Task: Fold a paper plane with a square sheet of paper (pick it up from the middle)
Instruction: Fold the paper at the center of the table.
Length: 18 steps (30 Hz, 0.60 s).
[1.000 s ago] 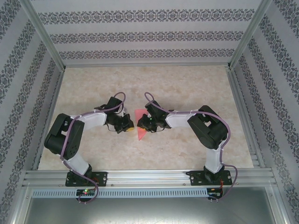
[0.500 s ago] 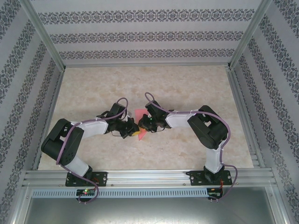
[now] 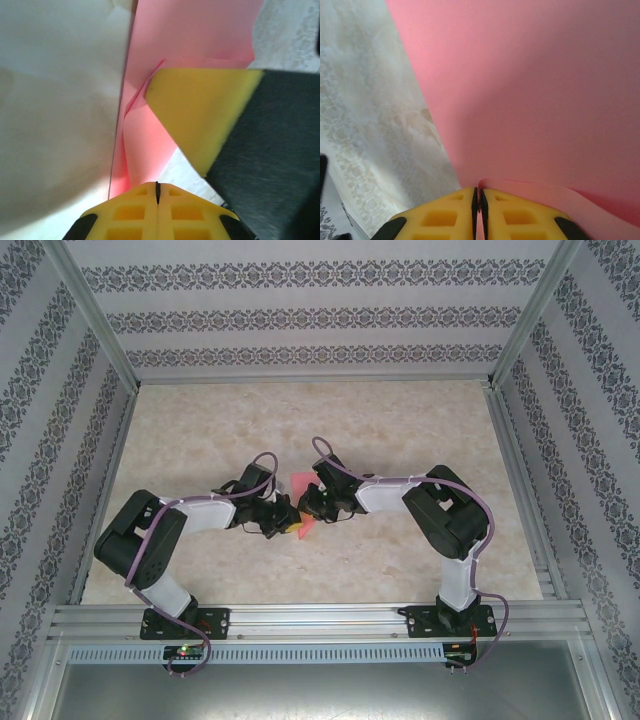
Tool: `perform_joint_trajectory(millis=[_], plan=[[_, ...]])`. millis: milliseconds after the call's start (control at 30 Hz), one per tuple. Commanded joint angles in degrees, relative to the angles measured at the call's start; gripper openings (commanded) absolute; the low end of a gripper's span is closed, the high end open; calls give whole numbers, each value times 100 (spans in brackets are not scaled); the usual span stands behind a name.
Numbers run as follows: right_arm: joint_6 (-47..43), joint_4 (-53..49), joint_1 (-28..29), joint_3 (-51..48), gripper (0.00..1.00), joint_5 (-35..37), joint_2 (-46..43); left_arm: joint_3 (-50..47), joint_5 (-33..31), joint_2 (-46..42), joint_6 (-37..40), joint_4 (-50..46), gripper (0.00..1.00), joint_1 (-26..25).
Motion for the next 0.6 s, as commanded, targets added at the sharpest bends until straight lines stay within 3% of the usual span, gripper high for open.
perform_joint_trajectory(millis=[0,567], plan=[[111,-437,41,-158,13,236,196,-158,-194,131,-84,90,0,-177],[36,-450,5,-98,15,167,114,-95,-650,184,196,-626,0,-179]])
